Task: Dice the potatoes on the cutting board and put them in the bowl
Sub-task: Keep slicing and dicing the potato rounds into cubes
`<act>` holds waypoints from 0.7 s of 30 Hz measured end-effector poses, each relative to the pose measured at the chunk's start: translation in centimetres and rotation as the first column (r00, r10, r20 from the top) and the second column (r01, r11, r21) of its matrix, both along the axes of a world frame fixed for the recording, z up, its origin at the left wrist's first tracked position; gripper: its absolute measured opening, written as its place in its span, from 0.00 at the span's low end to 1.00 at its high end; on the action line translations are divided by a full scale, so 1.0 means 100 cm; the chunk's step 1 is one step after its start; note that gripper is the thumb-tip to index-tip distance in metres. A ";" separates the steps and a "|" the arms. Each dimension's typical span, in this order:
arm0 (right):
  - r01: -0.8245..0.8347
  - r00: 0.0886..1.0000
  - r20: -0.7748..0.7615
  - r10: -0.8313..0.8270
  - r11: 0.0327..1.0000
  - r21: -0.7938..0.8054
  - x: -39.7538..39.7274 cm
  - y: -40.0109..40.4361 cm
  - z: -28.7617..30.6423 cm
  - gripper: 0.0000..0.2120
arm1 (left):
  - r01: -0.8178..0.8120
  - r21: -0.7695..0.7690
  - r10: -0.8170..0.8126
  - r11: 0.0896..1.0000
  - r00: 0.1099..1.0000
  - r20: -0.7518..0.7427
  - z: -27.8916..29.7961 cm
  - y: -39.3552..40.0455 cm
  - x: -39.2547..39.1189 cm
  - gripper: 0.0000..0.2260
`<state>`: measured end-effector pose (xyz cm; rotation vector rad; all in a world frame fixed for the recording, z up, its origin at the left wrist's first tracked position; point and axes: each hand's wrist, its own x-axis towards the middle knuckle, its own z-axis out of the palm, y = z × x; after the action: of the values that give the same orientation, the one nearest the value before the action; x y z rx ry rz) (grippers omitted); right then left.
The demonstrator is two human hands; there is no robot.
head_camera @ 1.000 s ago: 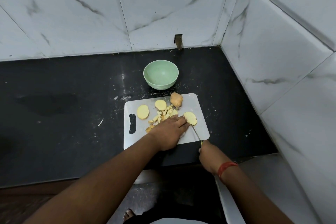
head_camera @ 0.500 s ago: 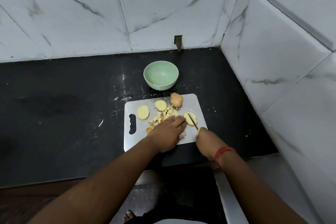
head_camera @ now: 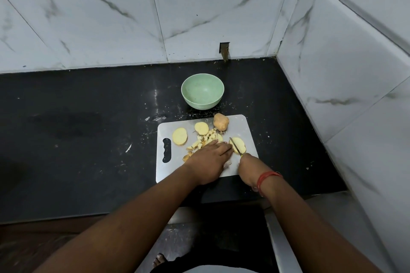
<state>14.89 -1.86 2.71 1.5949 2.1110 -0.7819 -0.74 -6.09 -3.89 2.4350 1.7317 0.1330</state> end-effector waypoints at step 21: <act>-0.374 0.892 0.239 0.384 0.923 -0.087 0.000 -0.011 0.021 0.09 | 0.007 -0.067 -0.019 0.998 0.984 -0.175 0.009 0.002 0.006 0.25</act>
<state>14.93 -2.95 4.81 1.1346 2.1065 -0.4573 -0.11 -5.93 -3.02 2.4753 1.7582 -0.1433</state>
